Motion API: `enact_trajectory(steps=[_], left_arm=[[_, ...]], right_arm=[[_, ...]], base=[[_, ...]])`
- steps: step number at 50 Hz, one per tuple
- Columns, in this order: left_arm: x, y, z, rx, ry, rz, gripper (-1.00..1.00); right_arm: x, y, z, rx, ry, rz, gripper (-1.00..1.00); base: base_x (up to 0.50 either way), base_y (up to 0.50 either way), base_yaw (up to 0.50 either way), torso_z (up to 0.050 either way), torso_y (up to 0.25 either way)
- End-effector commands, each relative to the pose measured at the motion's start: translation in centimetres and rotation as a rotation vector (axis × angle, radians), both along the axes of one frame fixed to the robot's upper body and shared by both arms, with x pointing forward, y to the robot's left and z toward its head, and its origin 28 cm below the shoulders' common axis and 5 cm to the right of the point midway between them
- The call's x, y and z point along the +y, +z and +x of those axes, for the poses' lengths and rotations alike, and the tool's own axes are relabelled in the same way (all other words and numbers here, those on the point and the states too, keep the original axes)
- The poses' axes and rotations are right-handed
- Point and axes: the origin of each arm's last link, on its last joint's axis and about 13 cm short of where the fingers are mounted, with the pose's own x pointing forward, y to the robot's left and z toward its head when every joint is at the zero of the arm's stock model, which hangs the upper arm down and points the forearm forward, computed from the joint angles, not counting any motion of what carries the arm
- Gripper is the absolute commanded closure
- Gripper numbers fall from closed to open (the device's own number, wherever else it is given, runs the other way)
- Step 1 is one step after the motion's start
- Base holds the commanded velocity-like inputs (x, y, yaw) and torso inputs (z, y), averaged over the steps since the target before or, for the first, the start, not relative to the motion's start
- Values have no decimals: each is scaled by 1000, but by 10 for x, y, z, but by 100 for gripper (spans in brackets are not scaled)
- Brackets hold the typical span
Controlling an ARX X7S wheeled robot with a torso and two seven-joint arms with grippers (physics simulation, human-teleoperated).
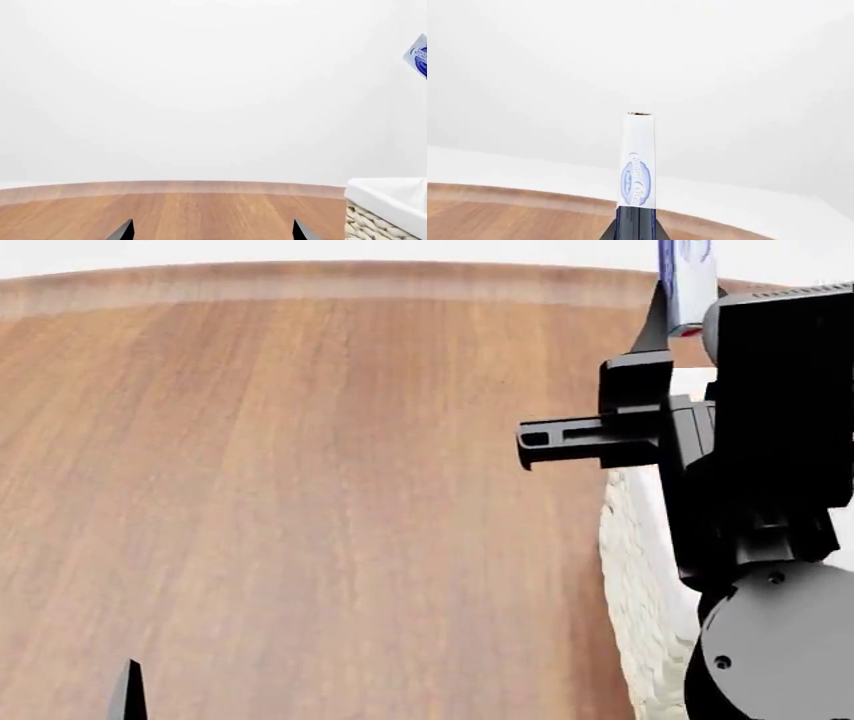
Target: Pick up the cream cheese box, and put it in the basket.
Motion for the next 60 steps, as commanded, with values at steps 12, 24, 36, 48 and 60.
enact_trajectory(steps=[12,24,36,48,60], left_arm=[[0,0,1,8,-1,7,-100],[1,0,1,8,1,4,-100],[0,2,-1,4,-1,5,-100],[1,3,-1,-1,2,1,-100],[1,3,0,-1,2,0,-100]], right_arm=[[-41,-30,1,67,-138,20,100],[-57,-39,14,141,-183,8,100],[-72,-19,71,442,-85,-80,100],[-72,-27,131,658,-117,-81,100],[-78,-38,145,749,-155,-71,100]], base=[[0,0,0,0,204],[1,0,0,0,250],[1,0,0,0,250],[0,0,0,0,65],[0,0,0,0,0]])
